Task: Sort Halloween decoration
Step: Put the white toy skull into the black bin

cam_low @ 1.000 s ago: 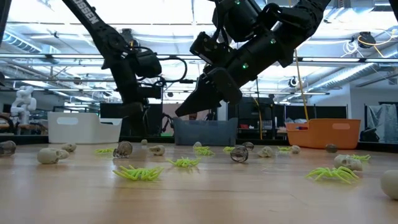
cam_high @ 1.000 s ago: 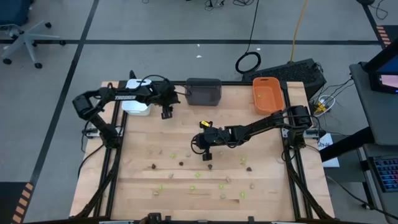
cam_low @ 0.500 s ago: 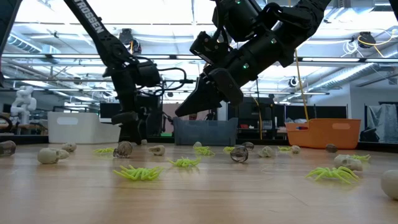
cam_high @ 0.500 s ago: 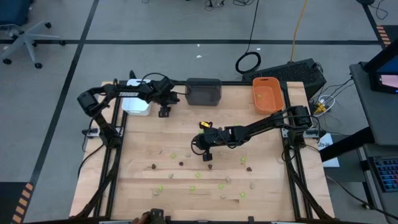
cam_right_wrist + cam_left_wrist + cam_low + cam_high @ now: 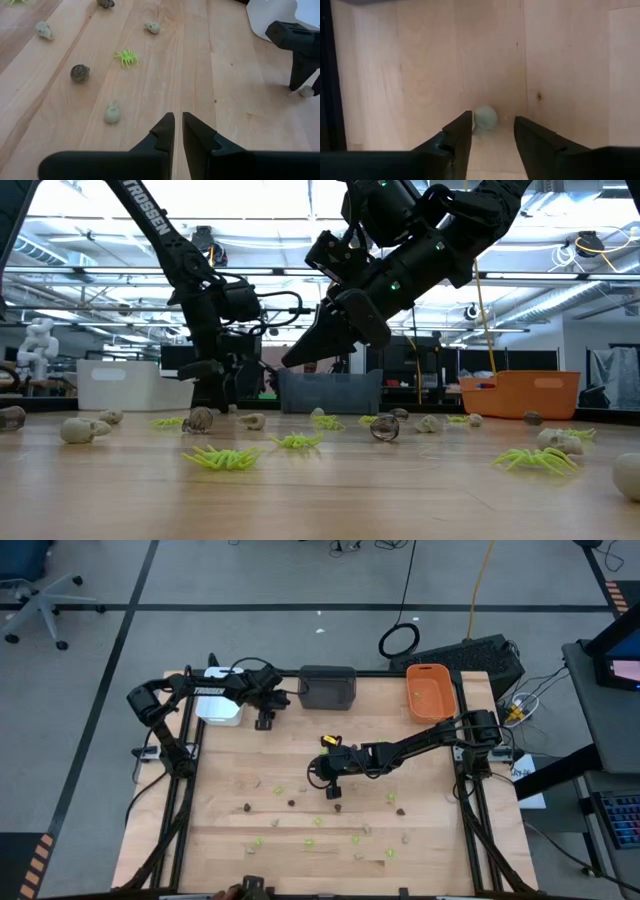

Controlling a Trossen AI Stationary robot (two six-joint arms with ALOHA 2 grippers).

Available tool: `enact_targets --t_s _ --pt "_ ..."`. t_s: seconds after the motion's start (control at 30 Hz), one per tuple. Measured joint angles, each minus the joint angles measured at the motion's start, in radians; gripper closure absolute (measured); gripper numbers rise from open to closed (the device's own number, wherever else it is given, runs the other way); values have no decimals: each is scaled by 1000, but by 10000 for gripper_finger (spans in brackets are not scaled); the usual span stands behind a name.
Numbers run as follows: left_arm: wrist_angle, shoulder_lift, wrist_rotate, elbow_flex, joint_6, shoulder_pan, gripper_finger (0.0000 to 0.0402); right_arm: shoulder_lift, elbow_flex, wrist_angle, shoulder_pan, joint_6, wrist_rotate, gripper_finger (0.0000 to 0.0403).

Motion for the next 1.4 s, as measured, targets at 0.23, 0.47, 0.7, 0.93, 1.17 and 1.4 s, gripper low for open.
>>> enact_targets --t_s 0.23,0.47,0.7,0.93,1.17,1.4 --pt "-9 1 16 -2 0 -2 313 0 0 0 0 4 0 379" --pt "15 2 7 -2 0 -8 389 0 0 0 0 4 0 379" --pt "9 -8 17 -4 -53 -15 396 0 0 0 0 4 0 379" --pt "-3 -16 27 -5 -78 -27 397 0 0 -1 0 4 0 379" --pt "-9 -32 34 -6 -144 -43 398 0 0 -1 0 4 0 379" --pt "-7 -143 128 -6 -250 -46 400 0 0 -1 0 26 0 379"
